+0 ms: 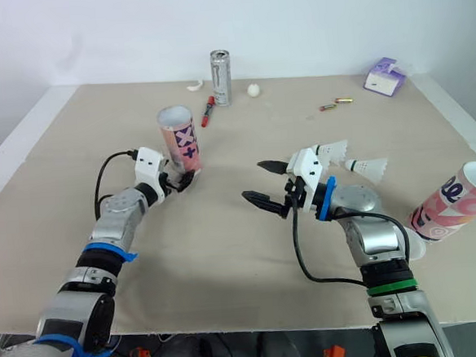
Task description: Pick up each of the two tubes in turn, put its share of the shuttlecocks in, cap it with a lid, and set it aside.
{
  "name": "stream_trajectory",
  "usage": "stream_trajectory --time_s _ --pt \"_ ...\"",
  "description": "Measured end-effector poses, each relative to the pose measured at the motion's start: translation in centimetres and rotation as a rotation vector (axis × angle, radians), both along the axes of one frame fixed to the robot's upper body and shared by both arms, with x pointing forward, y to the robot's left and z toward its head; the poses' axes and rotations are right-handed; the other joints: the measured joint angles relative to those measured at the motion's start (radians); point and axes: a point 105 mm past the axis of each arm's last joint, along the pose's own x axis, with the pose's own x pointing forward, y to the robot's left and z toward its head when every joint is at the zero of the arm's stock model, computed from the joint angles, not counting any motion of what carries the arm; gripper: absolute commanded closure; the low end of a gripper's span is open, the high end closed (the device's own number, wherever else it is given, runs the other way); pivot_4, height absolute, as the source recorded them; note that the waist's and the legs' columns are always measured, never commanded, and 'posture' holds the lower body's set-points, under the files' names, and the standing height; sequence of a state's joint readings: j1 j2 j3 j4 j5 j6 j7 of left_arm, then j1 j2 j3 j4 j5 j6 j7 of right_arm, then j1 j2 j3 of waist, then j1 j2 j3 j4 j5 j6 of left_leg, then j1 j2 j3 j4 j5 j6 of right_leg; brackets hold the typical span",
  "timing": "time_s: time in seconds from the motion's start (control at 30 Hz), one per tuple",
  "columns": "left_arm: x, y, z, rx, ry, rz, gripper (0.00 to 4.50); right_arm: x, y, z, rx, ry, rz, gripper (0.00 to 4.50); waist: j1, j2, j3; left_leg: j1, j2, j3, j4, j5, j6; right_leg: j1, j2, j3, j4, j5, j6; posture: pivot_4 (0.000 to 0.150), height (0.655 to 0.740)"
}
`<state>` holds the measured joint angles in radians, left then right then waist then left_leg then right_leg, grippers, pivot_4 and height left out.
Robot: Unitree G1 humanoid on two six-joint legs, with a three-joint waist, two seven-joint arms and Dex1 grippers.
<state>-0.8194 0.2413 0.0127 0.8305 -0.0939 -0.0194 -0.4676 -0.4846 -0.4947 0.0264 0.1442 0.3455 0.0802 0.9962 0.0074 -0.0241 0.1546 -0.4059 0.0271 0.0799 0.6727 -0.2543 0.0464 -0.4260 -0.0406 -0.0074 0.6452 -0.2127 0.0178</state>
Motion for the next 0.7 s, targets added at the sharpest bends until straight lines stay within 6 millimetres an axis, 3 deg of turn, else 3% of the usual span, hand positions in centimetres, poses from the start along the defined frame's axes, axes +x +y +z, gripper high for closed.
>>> stream_trajectory --time_s 0.7 --pt "1.9 -1.8 0.5 0.029 0.059 -0.022 0.0 0.0 0.0 0.0 -0.005 -0.005 -0.013 0.19 0.0 -0.001 0.0 -0.001 -0.001 0.0 0.0 0.0 0.0 -0.001 0.0 0.0 0.0 -0.001 0.001 0.15 0.74"
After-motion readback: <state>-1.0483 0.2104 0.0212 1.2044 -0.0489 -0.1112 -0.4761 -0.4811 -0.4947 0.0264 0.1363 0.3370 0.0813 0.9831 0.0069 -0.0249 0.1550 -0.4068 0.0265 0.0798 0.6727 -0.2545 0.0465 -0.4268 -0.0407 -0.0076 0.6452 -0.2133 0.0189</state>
